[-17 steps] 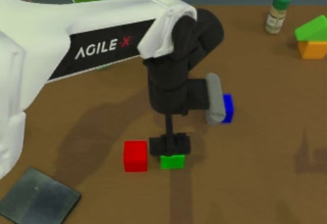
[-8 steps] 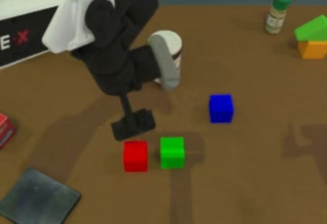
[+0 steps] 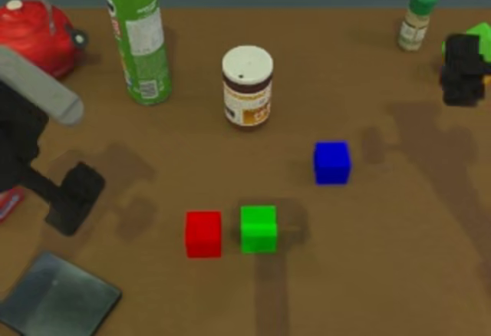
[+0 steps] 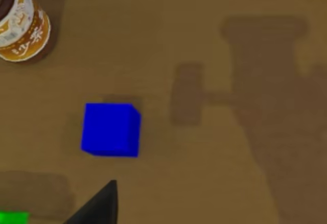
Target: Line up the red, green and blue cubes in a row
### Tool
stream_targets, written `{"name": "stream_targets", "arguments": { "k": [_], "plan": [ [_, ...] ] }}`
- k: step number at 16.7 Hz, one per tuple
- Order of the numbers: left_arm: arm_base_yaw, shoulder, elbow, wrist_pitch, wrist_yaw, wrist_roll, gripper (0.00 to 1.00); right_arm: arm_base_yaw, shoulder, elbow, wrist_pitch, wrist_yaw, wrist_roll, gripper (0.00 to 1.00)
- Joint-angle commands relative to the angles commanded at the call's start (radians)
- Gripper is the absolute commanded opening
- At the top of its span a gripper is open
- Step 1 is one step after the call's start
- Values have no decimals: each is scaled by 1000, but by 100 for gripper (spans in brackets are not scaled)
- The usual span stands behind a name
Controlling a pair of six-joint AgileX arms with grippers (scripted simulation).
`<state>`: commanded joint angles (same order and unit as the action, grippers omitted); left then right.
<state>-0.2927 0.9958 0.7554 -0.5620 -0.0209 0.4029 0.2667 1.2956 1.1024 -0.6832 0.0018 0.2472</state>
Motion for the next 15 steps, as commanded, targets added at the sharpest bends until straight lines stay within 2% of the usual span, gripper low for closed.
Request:
{"name": "stream_targets", "arguments": {
  "k": [7, 11, 15],
  "plan": [
    [213, -651, -515, 336, 6, -249, 100, 136, 687, 576, -368, 0, 131, 100],
    [283, -879, -684, 484, 15, -351, 100, 188, 950, 817, -500, 2, 182, 100],
    [312, -991, -752, 559, 21, -401, 100, 212, 1064, 928, -557, 3, 206, 100]
  ]
}}
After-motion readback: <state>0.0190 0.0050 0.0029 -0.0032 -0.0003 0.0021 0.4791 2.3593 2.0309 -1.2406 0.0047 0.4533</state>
